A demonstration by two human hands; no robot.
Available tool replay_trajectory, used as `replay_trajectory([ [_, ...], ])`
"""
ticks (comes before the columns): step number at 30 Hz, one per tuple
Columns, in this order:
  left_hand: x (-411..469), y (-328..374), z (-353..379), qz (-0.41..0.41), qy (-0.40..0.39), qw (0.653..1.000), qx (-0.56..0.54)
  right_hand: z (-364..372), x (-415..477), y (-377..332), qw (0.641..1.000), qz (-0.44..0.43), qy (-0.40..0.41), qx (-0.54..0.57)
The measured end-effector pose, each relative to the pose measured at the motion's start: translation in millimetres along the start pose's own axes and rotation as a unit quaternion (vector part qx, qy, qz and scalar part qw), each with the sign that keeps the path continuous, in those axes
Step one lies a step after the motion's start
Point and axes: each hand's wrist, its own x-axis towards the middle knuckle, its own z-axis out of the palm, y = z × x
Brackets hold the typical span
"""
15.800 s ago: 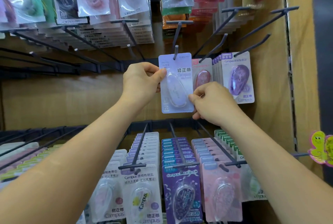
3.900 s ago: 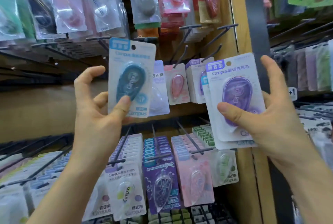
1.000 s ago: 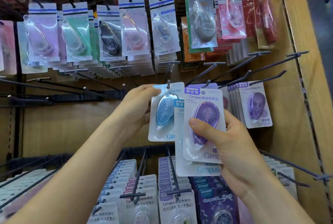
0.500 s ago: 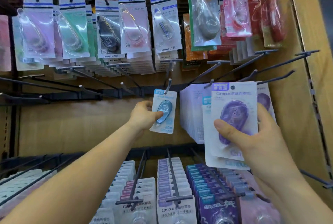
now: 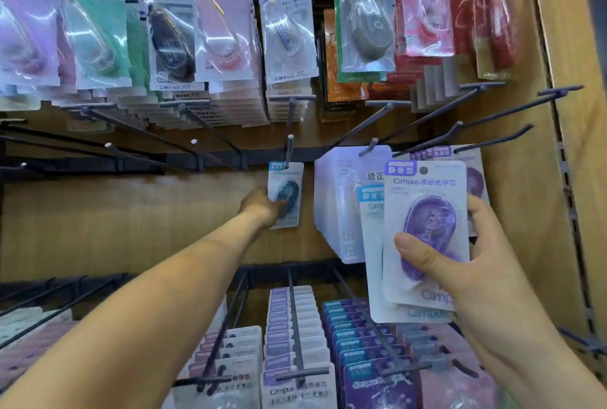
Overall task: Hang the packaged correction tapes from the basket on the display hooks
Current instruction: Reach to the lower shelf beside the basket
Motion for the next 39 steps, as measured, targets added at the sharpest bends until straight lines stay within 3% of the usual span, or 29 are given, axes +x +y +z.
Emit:
replay_trajectory([
  [3,-29.2,13.6,-16.7,0.019,-0.030,0.988,0.151,3.6,-2.1,-1.3,0.999,0.020,-0.008,0.033],
  [6,-66.4,27.5,-39.6,0.098,0.015,0.948,0.301,10.5,-4.5,-2.8,0.997,0.025,-0.021,0.068],
  [7,-81.3,32.1,-47.3,0.118,0.015,0.955,0.272,12.9,-5.6,-3.0,0.996,0.025,-0.023,0.077],
  [9,-118.5,43.9,-57.6,0.125,-0.043,0.989,0.068,17.0,-8.0,-3.5,0.995,0.025,-0.024,0.090],
  [10,-138.0,49.7,-60.6,0.125,-0.083,0.988,-0.040,18.9,-9.3,-4.0,0.995,0.023,-0.023,0.096],
  [12,-170.5,56.2,-62.1,0.146,-0.151,0.962,-0.172,22.6,-12.0,-4.4,0.992,0.024,-0.031,0.117],
  [15,-193.0,53.0,-50.8,0.195,-0.200,0.924,-0.262,26.8,-16.6,-4.8,0.984,0.045,-0.063,0.163],
  [19,-194.4,41.6,-41.0,0.252,-0.114,0.927,-0.253,21.8,-20.8,-7.0,0.986,0.038,-0.051,0.155],
  [23,-191.9,33.0,-43.8,0.243,-0.030,0.928,-0.281,10.6,-21.2,-6.9,0.997,0.005,-0.008,0.073],
  [28,-188.9,43.3,-61.4,0.247,0.046,0.907,-0.339,14.4,-21.4,-4.5,0.994,-0.088,-0.058,-0.041],
  [32,-179.6,47.4,-68.1,0.241,0.070,0.915,-0.316,24.7,-19.8,-1.2,0.981,-0.095,-0.054,-0.159],
  [39,-176.5,53.3,-76.4,0.256,0.055,0.936,-0.233,39.1,-21.6,-3.0,0.973,-0.066,-0.064,-0.214],
])
